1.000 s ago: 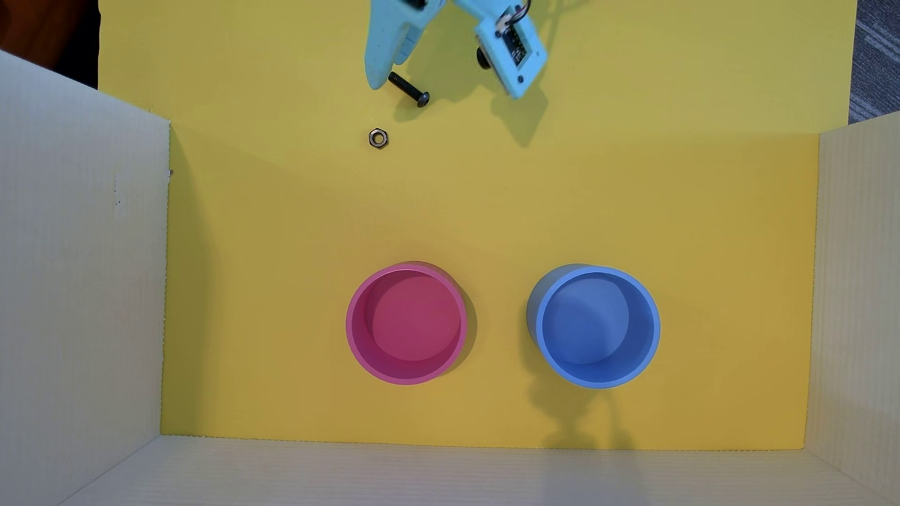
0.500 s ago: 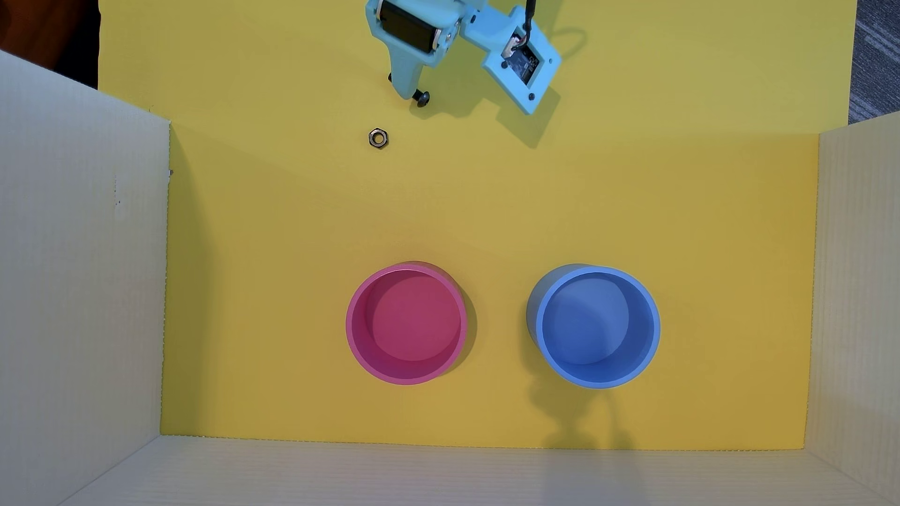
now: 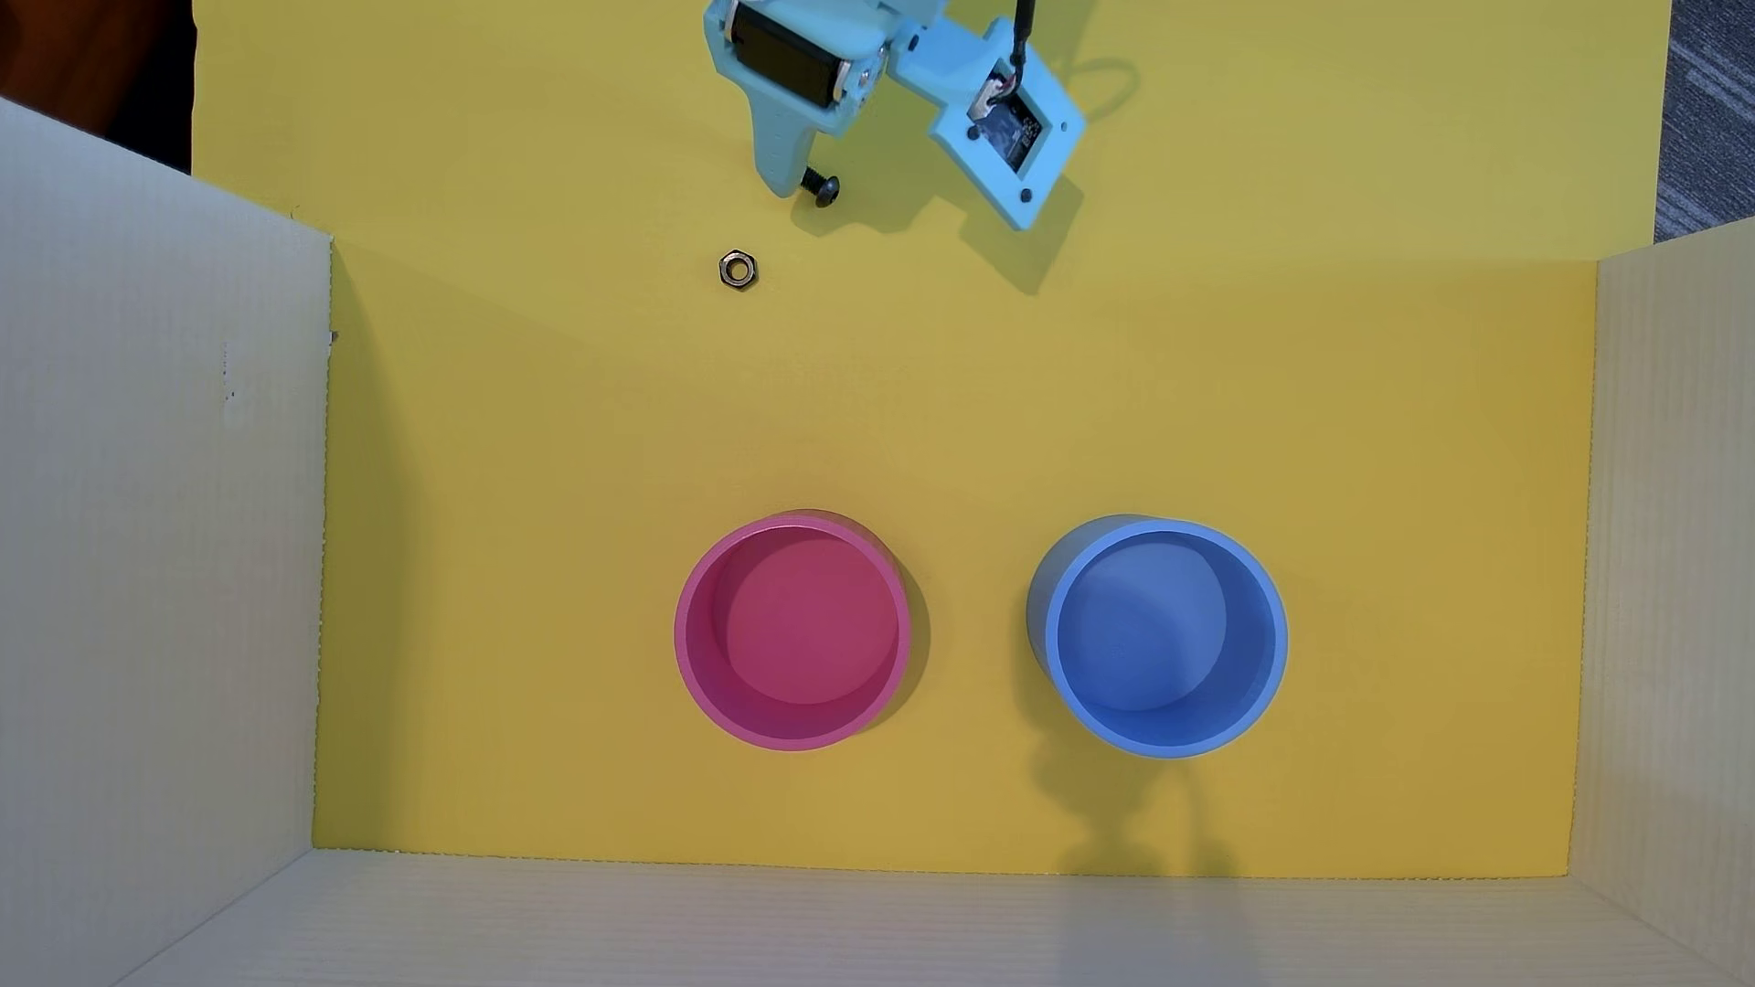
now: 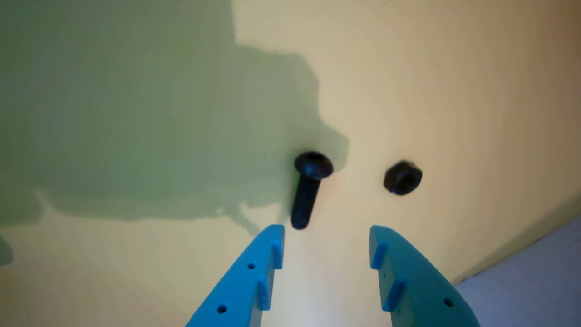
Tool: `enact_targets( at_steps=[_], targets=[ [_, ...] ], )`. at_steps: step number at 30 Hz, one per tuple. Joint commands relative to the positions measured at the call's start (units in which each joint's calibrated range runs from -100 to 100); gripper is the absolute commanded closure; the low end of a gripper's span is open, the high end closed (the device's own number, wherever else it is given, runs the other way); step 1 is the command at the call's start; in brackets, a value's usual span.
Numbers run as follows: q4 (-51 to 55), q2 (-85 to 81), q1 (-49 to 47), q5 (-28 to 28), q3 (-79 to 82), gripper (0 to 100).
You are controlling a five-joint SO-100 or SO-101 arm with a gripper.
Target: Pick up the bolt and place it in the pink box
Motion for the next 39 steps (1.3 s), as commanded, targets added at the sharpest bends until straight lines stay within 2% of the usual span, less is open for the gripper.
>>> enact_targets(
  at_steps=[1, 12, 39],
  targets=[
    [-0.6, 2.1, 0.1, -0.2, -3.4, 86],
    [-1.0, 17.8, -0.4, -1.2, -12.4, 86],
    [-4.5, 28.8, 0.2, -0.9, -13.5, 86]
  ],
)
